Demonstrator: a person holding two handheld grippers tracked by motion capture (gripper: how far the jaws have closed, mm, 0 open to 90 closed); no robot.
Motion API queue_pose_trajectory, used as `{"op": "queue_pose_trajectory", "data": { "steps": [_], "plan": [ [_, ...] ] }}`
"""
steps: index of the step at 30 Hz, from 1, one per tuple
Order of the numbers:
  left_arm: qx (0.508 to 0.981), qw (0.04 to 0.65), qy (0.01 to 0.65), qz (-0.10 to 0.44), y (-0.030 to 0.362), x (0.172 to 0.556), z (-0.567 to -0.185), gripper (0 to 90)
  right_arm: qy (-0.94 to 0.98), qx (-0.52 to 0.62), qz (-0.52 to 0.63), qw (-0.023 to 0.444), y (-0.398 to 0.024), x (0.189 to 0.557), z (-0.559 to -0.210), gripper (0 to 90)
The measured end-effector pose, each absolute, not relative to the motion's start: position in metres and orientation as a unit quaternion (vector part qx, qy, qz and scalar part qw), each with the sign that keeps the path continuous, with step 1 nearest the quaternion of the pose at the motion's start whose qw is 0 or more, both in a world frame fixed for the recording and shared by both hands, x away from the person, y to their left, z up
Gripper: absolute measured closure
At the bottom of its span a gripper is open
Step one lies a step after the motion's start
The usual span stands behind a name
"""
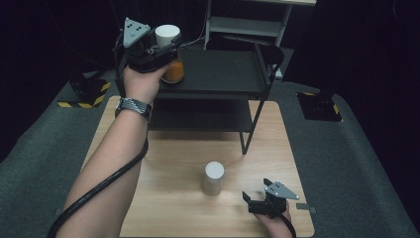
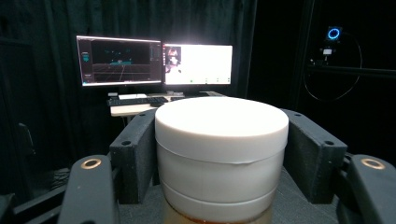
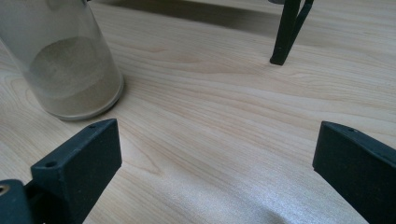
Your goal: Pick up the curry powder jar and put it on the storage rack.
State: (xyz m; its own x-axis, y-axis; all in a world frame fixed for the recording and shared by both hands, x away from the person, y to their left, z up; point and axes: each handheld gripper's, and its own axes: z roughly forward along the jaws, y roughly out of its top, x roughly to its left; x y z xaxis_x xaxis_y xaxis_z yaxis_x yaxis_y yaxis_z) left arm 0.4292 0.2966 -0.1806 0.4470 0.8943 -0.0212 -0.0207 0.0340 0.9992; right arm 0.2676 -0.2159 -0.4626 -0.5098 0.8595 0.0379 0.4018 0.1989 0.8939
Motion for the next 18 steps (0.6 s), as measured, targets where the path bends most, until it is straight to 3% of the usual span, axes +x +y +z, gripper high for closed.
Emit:
{"op": "queue_pose_trajectory", "data": {
  "steps": [6,18],
  "plan": [
    [0.588,0.614,0.377,0.368,0.296,0.430,-0.180,32.3,0.732,0.430,0.467,0.246,-0.217,0.267,-0.463,0.7],
    [0.593,0.616,0.369,0.365,0.304,0.419,-0.185,1.4,0.733,0.430,0.467,0.246,-0.217,0.267,-0.463,0.7]
  ]
}}
